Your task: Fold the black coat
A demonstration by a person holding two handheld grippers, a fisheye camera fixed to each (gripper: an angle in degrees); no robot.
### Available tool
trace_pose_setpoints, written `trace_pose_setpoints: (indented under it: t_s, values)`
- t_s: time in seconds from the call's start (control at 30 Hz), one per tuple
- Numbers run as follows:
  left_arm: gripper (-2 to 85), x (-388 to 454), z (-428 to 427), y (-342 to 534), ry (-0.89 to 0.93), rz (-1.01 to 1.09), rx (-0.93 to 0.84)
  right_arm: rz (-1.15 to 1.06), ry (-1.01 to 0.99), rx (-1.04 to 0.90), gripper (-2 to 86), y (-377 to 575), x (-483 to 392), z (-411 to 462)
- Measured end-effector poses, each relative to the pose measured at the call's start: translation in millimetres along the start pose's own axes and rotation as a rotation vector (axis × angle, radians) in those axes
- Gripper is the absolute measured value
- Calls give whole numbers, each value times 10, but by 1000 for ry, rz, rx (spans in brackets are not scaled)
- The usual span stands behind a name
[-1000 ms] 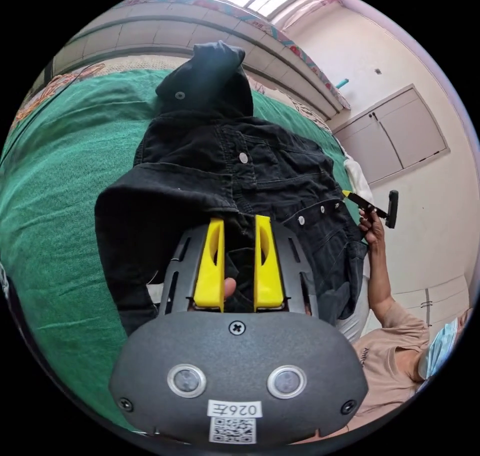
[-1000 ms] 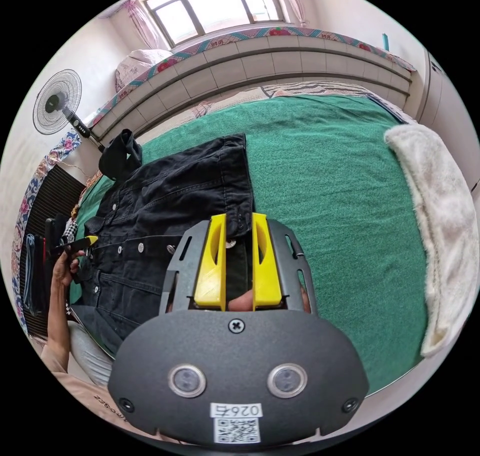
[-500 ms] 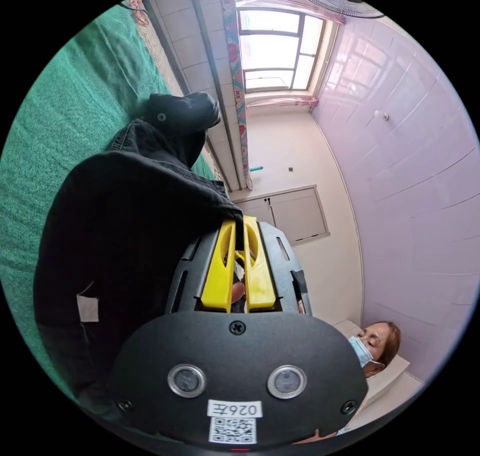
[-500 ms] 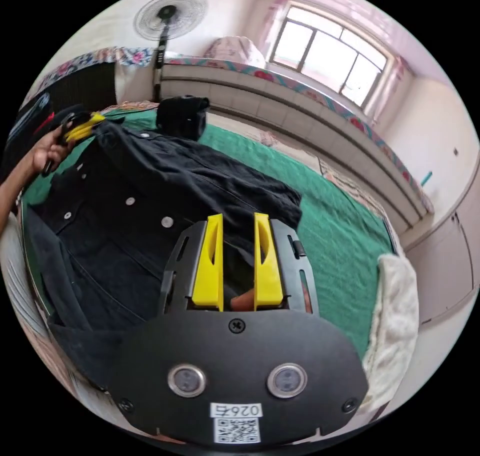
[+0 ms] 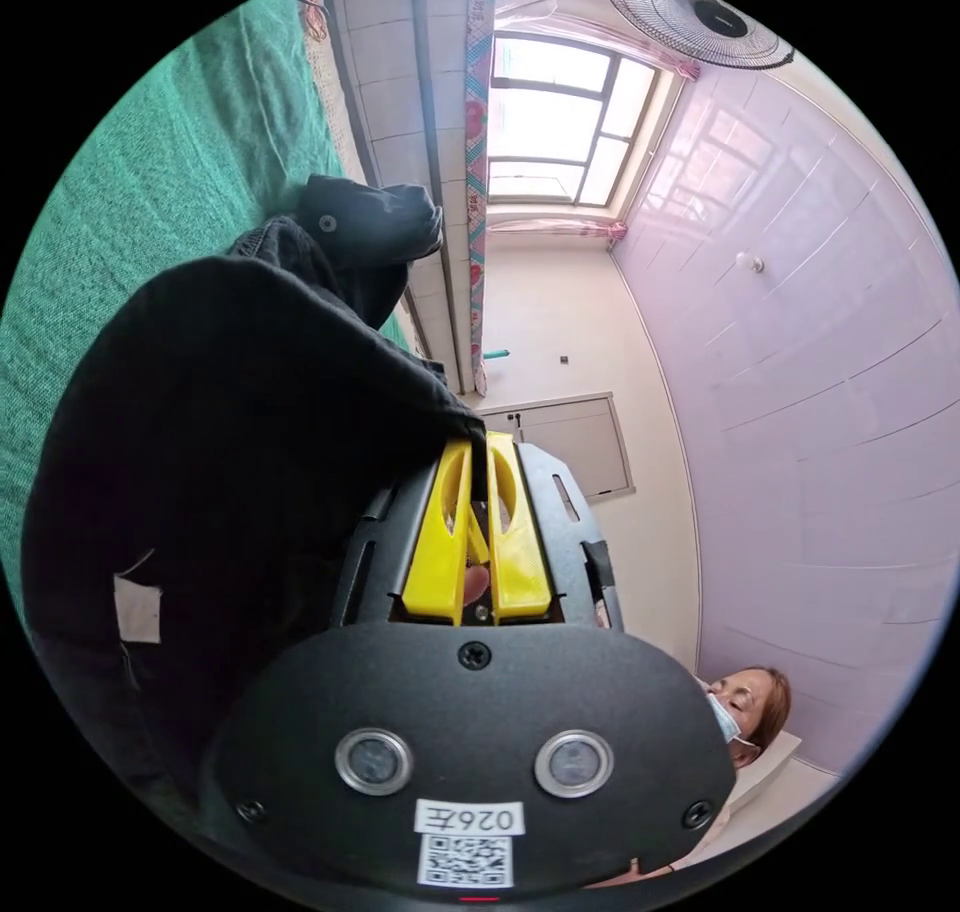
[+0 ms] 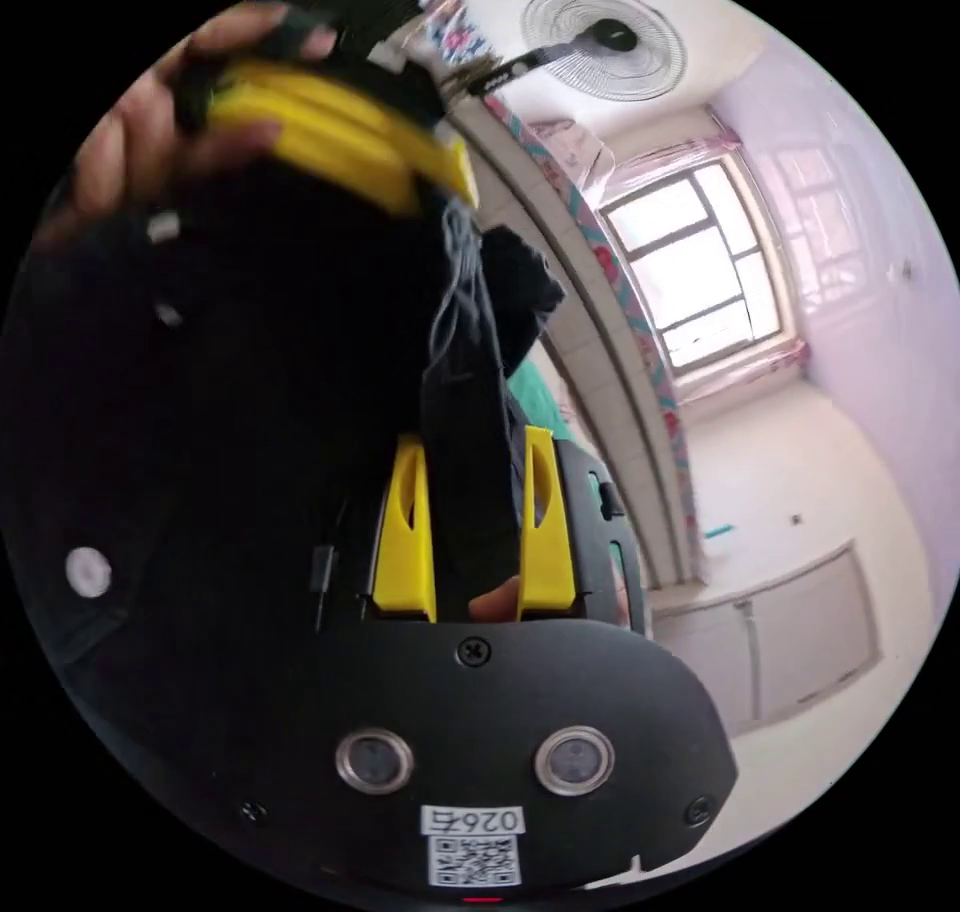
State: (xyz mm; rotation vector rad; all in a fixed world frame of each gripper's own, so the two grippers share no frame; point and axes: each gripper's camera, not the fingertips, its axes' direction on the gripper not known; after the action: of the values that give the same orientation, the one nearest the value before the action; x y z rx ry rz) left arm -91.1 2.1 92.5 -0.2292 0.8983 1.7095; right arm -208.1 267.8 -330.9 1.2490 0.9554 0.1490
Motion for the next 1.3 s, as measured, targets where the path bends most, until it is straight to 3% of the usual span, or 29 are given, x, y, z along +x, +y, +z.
trace_pose_setpoints:
  t_s: [0.1, 0.3, 0.4, 0.47, 0.53, 0.57, 0.7, 0.87, 1.1, 1.2, 1.3]
  values:
    - [-2, -82, -102, -31, -26, -16, 22, 60, 87, -131, 69, 698, 384, 600]
    - [-3, -190, 12, -89, -52, -46, -27, 285, -16, -420, 27, 2765, 1937, 1882]
    - [-3, -199, 210, -93, -91, -70, -102, 303, -243, -413, 5, 3308, 2414, 2106]
    - [-3, -166, 240, -84, -100, -71, -98, 355, -281, -406, -6, 3459, 2741, 2072]
    - [-3, -110, 231, -117, -141, -57, -105, 436, -250, -267, -11, 3731, 3046, 1818]
    - [-4, -79, 229, -160, -190, -46, -127, 430, -243, -256, -11, 3791, 3044, 1827]
    - [-2, -83, 369, -227, -313, -64, -206, 178, -252, -503, -11, 4161, 2575, 2541]
    - [1, -66, 611, -249, -406, -84, -256, 181, -139, -470, -13, 4513, 2659, 2743]
    - [-7, 283, 649, -268, -462, -59, -279, 26, -32, -619, -12, 5232, 3245, 3346]
    - [-9, 695, 529, -279, -516, 19, -189, 139, -69, -685, -10, 5734, 4005, 3542]
    - [-9, 1206, 781, -294, -666, 179, -132, 514, -227, -577, -9, 6087, 5195, 3452]
